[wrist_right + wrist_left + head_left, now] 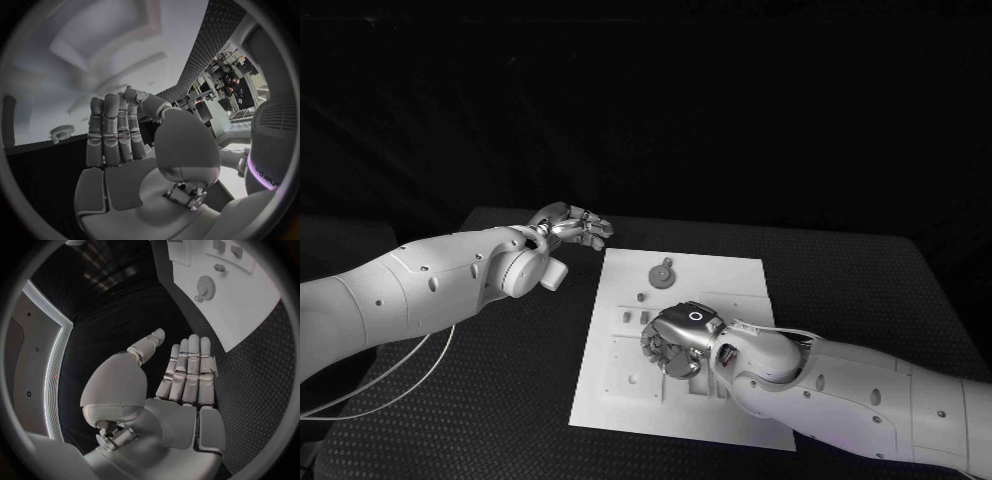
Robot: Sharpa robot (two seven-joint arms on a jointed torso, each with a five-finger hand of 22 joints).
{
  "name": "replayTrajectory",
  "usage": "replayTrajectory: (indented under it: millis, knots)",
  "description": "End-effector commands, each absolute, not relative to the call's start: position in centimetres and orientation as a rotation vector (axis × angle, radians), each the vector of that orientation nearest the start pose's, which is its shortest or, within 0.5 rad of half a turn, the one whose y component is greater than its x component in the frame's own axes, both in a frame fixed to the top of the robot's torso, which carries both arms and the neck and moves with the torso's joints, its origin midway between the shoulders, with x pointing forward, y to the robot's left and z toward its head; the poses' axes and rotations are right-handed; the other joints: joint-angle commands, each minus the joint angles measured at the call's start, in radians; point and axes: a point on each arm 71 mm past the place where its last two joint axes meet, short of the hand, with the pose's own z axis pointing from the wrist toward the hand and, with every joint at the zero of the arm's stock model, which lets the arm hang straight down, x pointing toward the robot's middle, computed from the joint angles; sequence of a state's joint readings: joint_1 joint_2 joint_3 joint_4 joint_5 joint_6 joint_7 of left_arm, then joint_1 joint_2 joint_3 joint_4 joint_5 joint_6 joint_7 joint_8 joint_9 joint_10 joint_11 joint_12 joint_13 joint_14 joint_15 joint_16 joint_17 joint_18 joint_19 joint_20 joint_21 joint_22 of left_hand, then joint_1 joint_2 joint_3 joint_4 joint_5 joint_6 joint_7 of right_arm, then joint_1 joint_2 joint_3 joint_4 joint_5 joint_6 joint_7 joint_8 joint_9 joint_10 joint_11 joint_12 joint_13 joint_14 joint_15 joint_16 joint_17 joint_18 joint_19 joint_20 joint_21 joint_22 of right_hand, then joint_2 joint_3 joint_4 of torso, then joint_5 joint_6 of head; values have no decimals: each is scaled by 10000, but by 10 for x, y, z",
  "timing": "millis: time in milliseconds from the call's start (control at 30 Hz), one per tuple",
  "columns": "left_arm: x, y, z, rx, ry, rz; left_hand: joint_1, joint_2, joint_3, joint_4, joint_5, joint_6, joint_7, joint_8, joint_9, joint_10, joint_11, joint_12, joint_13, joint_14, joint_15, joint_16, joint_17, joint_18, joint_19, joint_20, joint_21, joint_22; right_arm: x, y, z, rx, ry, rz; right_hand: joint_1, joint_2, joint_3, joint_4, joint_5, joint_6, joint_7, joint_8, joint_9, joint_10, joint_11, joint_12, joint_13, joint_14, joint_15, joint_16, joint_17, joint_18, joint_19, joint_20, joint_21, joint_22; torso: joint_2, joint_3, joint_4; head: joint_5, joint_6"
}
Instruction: Assemble the parts on the task board
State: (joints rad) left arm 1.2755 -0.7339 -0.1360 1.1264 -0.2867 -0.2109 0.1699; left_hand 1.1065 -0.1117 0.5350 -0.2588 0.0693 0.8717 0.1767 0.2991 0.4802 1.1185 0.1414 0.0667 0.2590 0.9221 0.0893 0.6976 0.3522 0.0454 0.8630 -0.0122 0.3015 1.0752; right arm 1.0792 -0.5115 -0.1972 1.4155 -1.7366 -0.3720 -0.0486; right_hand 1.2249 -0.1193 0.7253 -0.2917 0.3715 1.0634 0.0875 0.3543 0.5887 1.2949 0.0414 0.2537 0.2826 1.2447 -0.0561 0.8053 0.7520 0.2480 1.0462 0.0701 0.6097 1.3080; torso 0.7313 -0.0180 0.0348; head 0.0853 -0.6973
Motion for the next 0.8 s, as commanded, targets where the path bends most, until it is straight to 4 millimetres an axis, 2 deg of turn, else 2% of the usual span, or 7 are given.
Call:
replayTrajectory:
  millis: [33, 800]
  knots:
    - [554, 272, -200, -9167, 16386, -11133, 13, 47, -54, 9, -48, -35, 0, 51, -3, 27, -10, 43, -10, 80, -22, -48, 14, 10, 58, 5, -66, -17, 421, -52, -286, -6326, 16564, 8203, -7, 66, 55, -5, 47, 73, 1, 32, 16, 41, -2, 38, 6, -24, -80, 64, -9, 138, 64, 7, 47, 198, -2, 0, -6, 13, -8]
    - [554, 272, -200, -9162, 16379, -11139, 16, 44, -57, 13, -48, -38, 0, 53, -6, 27, -10, 41, -17, 83, -22, -75, 45, 8, 61, 3, -76, -18, 420, -51, -286, -6272, 15941, 7921, -2, 40, 54, -8, 46, 86, -8, 40, 54, 60, -12, 39, 44, -3, -90, 84, -11, 138, 80, -5, 64, 202, -5, 3, -11, 10, -15]
